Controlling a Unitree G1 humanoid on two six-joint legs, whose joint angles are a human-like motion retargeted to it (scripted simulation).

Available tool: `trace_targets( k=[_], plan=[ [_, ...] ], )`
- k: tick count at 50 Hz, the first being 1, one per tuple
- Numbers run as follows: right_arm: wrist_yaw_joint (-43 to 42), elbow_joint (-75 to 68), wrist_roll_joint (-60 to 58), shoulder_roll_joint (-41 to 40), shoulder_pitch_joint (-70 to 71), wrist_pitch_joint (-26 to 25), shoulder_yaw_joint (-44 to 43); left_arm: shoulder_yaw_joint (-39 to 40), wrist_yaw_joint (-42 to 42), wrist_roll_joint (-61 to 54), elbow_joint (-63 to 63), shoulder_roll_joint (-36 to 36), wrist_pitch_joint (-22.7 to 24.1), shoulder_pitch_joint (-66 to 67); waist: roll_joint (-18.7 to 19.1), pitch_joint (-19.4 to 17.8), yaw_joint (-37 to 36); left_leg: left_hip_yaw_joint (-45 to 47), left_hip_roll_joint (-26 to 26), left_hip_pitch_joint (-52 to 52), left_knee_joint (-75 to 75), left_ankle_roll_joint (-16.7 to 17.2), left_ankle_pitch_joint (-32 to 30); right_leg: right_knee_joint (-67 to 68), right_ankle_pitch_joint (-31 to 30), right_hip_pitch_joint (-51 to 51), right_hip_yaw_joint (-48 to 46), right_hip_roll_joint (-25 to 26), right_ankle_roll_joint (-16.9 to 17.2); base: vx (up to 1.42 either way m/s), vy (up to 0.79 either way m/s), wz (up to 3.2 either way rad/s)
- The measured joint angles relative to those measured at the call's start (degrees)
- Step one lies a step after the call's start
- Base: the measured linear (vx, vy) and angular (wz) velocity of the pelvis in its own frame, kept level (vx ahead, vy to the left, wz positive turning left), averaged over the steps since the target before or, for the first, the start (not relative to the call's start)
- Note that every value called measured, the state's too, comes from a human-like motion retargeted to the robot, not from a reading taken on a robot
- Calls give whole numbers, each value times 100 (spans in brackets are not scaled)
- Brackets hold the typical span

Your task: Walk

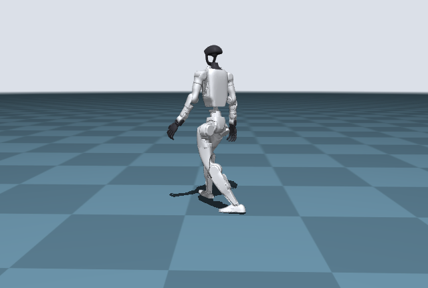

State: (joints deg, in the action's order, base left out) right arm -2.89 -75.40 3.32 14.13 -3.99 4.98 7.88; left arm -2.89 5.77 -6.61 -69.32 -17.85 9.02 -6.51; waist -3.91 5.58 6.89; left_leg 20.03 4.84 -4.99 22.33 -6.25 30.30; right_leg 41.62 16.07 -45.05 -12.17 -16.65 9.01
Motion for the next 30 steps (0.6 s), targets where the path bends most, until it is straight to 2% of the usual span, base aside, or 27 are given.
trace_targets(
  k=[3,6,10,12,15,20,23,26,30],
  plan=[
    [61,-80,8,-63,-112,-5,-12,26,-79,-11,-58,73,-51,123,71,-54,-71,-373,-332,51,1069,239,-270,520,-32,213,-83,225,-256,51,-30,-139],
    [144,-88,37,-117,-181,-4,39,24,-239,-57,-207,179,-137,333,339,-186,-215,-1104,-718,381,2514,553,-517,855,93,627,-254,826,-628,51,-24,-154],
    [261,84,85,-78,-193,-21,100,-64,-536,0,-350,358,-271,590,961,-349,-436,-1580,-1819,1013,4622,903,-1823,571,218,1337,-488,1959,-1095,51,-16,-128],
    [271,202,80,-18,-146,-33,107,-147,-651,70,-372,427,-346,661,1096,-408,-556,-1735,-2146,1379,5376,866,-2252,402,320,1638,-422,2340,-1234,54,-12,-116],
    [219,363,44,96,-3,-47,129,-253,-747,197,-366,500,-440,702,1115,-495,-743,-1858,-2344,1988,6157,559,-1925,167,493,2084,-194,2697,-1278,55,-10,-111],
    [59,638,41,238,290,-31,105,-288,-722,364,-246,589,-496,734,911,-602,-1063,-1767,-1951,3095,6149,125,-608,-111,865,2783,348,2849,-1145,57,-8,-111],
    [-29,825,116,276,441,37,110,-270,-649,396,-198,623,-478,790,763,-654,-1186,-1660,-1465,3593,5253,158,-235,-241,1106,3190,688,2790,-1048,61,-7,-110],
    [-102,1044,187,303,541,111,168,-272,-578,420,-208,639,-469,838,583,-664,-1200,-1564,-916,3923,3863,364,-319,-343,1298,3543,957,2637,-923,62,-4,-92],
    [-153,1339,217,315,622,164,277,-233,-510,416,-246,604,-461,874,276,-546,-1058,-1502,-106,4050,1511,667,-934,-443,1433,3834,1143,2326,-712,63,-1,-62]
  ],
)
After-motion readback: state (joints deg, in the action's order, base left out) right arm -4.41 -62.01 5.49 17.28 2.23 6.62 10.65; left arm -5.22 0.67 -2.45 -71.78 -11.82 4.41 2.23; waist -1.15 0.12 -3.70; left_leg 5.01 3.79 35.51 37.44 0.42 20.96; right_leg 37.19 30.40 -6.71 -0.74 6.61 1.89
